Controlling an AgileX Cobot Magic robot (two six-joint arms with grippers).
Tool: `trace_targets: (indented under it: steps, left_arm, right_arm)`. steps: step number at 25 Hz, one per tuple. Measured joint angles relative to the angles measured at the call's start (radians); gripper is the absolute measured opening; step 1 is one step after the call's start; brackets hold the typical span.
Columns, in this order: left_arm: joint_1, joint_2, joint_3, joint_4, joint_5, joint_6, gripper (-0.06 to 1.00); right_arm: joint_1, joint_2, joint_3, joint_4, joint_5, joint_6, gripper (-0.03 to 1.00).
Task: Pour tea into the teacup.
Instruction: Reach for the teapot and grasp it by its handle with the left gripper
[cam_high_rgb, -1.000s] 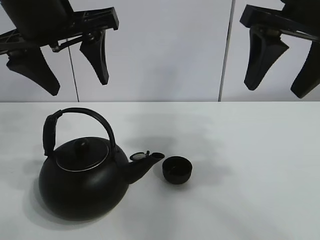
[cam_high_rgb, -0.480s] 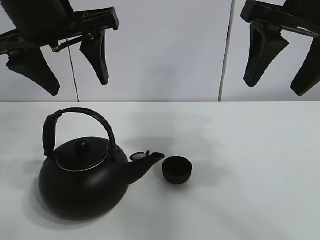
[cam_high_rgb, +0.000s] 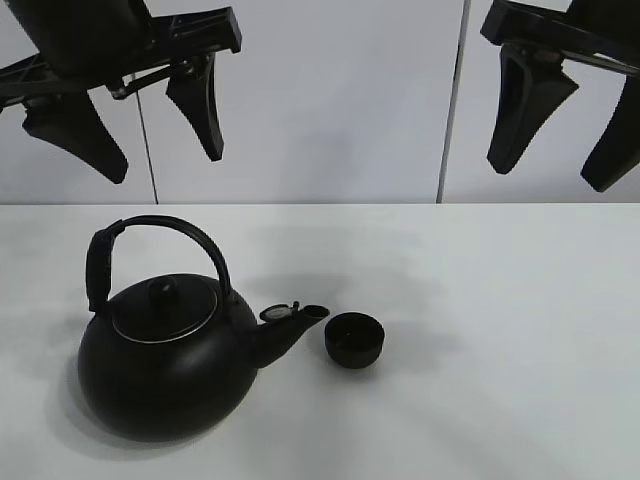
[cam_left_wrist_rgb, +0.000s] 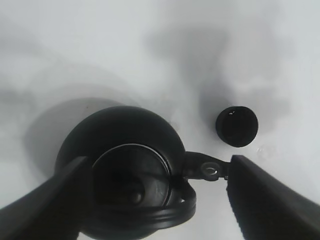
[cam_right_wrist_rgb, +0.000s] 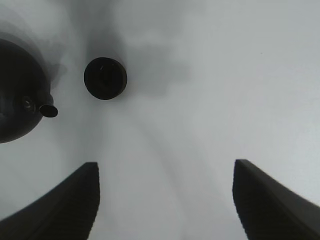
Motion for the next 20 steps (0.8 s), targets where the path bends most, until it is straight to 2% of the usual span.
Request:
trace_targets:
  steps: [10,20]
  left_arm:
    - [0.0,0.0,0.0,0.0,-0.098,0.002,0.54]
    - [0.0,-0.003,0.0,0.028,-0.192,0.076,0.54]
  right_arm:
    - [0.0,0.0,0.0,0.0,0.0,-0.003,0.51]
    - [0.0,0.0,0.0,0.0,-0.007,-0.01,0.51]
